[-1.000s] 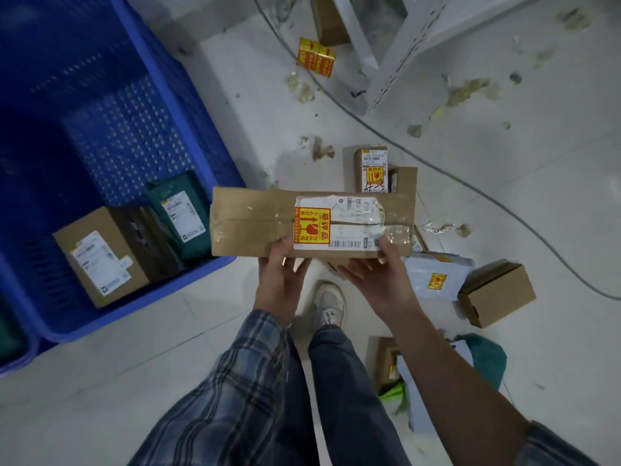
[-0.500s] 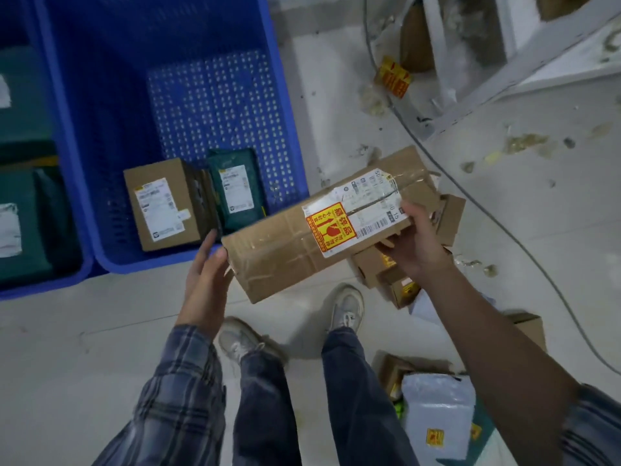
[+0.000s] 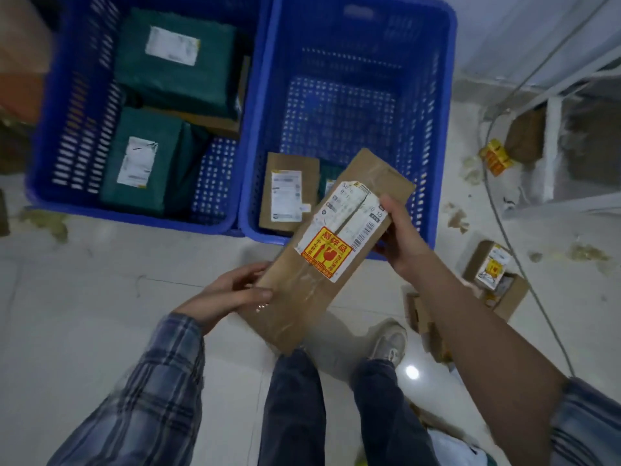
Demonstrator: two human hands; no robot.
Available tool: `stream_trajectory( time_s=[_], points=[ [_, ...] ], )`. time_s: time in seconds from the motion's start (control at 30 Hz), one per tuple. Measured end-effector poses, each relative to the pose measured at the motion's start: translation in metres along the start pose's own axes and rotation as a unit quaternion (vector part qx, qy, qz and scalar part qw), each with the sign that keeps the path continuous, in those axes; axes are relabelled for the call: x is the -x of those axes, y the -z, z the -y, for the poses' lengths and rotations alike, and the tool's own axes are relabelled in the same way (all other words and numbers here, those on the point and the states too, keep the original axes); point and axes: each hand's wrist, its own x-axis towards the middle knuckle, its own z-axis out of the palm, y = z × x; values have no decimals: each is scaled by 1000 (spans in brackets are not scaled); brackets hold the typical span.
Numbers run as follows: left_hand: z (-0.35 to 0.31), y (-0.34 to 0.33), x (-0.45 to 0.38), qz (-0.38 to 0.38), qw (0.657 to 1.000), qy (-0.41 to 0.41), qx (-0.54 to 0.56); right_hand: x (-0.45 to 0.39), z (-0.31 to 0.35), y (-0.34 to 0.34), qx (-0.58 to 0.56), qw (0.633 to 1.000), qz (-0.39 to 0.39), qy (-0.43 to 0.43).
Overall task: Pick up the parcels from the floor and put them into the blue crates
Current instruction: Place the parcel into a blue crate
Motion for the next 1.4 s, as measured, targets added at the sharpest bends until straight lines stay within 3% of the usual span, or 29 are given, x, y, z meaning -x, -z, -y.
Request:
stream_trajectory(
  time_s=[0.17, 0.33, 0.47, 0.83, 1.13, 1.4],
  points=[
    [26, 43, 19, -82, 992, -16, 95, -15, -3, -105, 47, 999, 22, -2],
    [44, 80, 36, -141, 968, -49, 201, -5, -34, -187, 171, 976, 123, -47],
    [52, 110, 43, -173, 958, -45, 223, -7, -55, -228, 181, 969, 158, -60],
    [6, 188, -3, -233, 957, -40, 166, -77, -48, -293, 111, 987, 90, -74],
    [-63, 260, -75, -209, 974, -15, 86, -171, -13, -326, 64, 991, 75, -91],
    [-66, 292, -132, -184, 982, 44, 5, -226, -30, -330, 87, 984, 69, -136]
  ],
)
